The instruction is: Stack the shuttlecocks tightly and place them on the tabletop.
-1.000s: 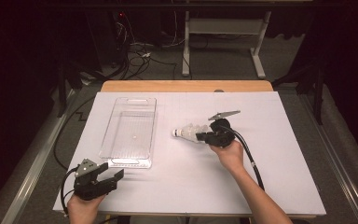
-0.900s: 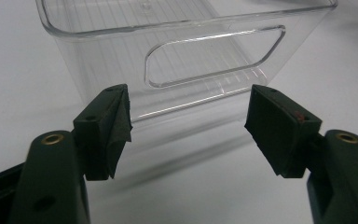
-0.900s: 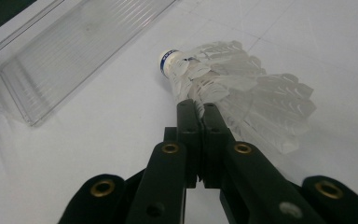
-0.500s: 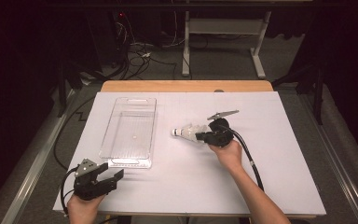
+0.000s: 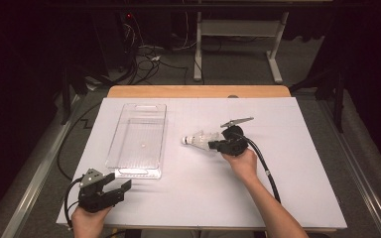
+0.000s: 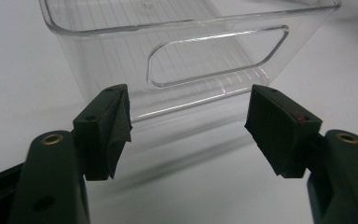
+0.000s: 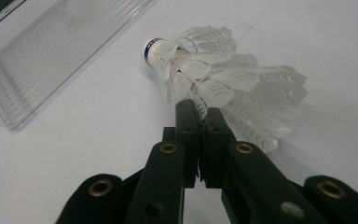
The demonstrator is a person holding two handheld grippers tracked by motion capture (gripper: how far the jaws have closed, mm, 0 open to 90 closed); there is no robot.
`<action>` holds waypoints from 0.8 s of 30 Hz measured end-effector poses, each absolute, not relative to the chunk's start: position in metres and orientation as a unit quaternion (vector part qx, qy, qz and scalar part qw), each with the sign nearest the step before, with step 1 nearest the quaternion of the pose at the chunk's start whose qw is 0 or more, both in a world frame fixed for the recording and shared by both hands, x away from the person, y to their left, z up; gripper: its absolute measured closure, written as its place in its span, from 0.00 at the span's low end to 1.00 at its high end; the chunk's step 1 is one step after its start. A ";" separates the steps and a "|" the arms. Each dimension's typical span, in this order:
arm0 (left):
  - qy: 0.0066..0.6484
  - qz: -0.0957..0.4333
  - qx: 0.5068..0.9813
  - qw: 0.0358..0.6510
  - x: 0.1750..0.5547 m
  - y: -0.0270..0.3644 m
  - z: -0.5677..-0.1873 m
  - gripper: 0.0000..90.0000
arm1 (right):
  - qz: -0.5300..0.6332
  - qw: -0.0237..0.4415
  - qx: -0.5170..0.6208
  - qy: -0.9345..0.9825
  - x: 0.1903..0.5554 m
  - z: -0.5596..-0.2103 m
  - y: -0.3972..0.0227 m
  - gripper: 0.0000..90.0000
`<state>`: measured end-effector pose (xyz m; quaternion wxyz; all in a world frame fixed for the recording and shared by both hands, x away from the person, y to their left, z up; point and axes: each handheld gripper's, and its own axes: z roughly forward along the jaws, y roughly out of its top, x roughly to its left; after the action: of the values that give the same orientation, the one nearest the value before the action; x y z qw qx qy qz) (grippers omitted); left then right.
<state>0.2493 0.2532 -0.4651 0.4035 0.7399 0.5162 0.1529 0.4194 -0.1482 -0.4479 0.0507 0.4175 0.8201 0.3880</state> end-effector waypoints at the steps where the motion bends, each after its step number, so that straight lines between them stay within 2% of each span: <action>1: 0.516 0.153 0.740 0.403 0.249 0.253 -0.465 0.35 | 0.387 0.050 0.418 0.821 0.419 -0.448 -0.148 0.98; 6: 0.516 0.153 0.740 0.405 0.249 0.253 -0.466 0.35 | 0.382 0.054 0.420 0.822 0.419 -0.448 -0.149 0.91; 13: 0.513 0.153 0.741 0.406 0.249 0.253 -0.465 0.35 | 0.376 0.070 0.424 0.821 0.416 -0.447 -0.150 0.75; 24: 0.517 0.155 0.736 0.408 0.245 0.257 -0.465 0.35 | 0.377 0.077 0.425 0.820 0.412 -0.447 -0.155 0.69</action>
<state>0.2448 0.2571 -0.4654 0.4081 0.7362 0.5173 0.1545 0.4115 -0.1548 -0.4469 0.0772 0.4246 0.8196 0.3769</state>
